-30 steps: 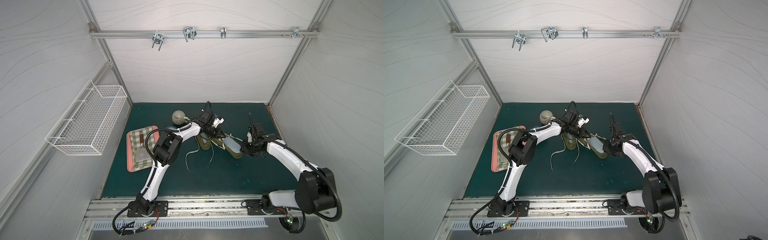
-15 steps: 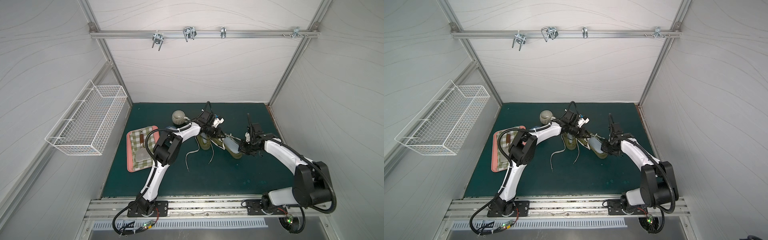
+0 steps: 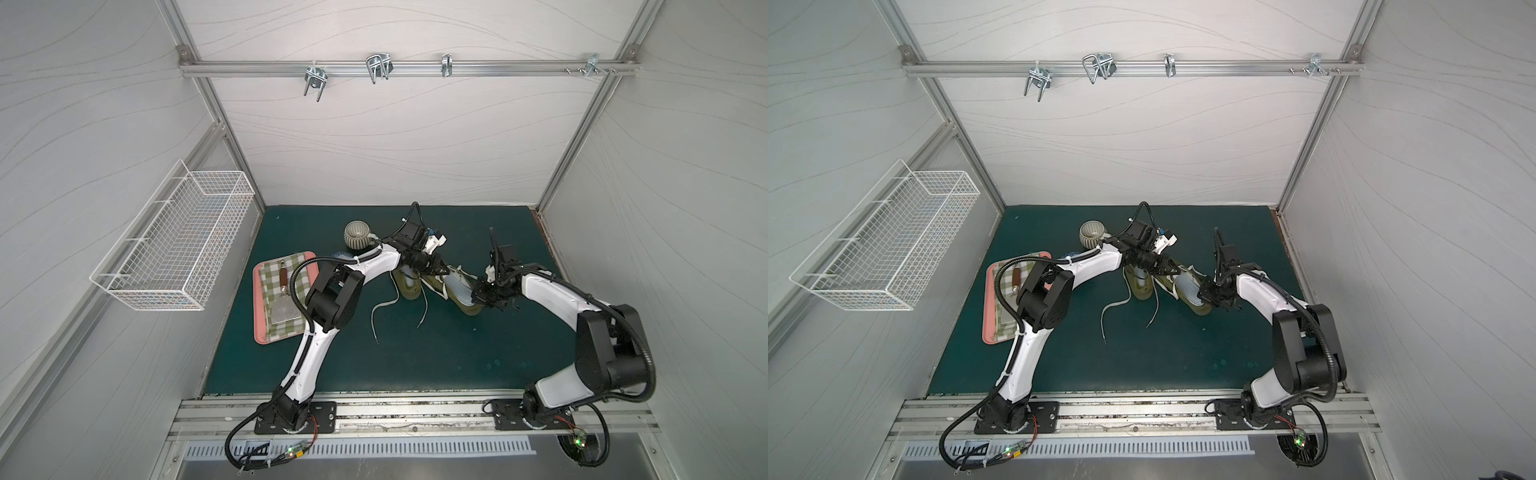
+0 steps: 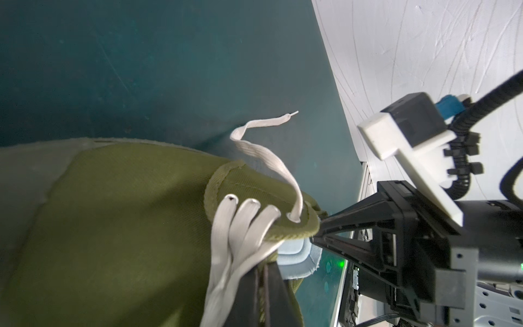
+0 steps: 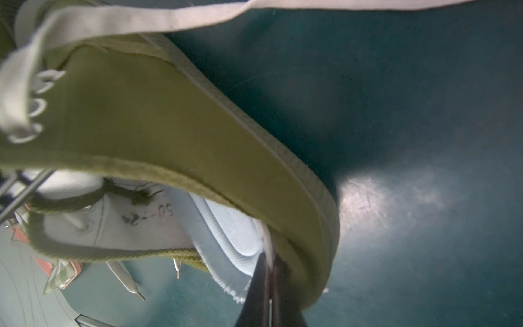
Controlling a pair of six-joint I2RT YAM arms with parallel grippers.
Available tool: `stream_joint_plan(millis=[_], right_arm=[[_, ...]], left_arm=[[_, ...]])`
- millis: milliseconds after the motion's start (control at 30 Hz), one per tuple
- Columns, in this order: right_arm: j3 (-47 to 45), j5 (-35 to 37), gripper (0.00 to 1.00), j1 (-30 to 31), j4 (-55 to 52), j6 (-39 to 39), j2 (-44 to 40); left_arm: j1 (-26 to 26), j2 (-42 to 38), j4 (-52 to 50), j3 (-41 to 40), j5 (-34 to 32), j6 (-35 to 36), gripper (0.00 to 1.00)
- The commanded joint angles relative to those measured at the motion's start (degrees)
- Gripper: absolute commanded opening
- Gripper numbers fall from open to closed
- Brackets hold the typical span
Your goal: Insert the insole into the shoe
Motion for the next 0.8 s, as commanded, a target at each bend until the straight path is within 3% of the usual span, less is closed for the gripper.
stream_joint_plan(millis=[0, 300, 567, 767], right_arm=[[2.15, -2.91, 0.0, 0.21, 5.06, 2.11, 2.08], [3.18, -0.95, 0.0, 0.96, 7.11, 6.11, 1.24], [-1.07, -0.26, 0.0, -2.85, 13.58, 11.38, 5.97], [1.24, 8.15, 0.0, -3.03, 8.02, 9.62, 6.45]], left_arm=[[-0.65, -2.3, 2.01, -0.34, 1.5, -0.34, 0.0], [-1.07, -2.31, 2.55, -1.11, 1.7, -0.67, 0.0], [-1.41, -3.26, 4.18, -2.78, 1.69, -1.57, 0.0], [-2.08, -3.18, 4.56, -2.88, 1.69, -1.74, 0.0]])
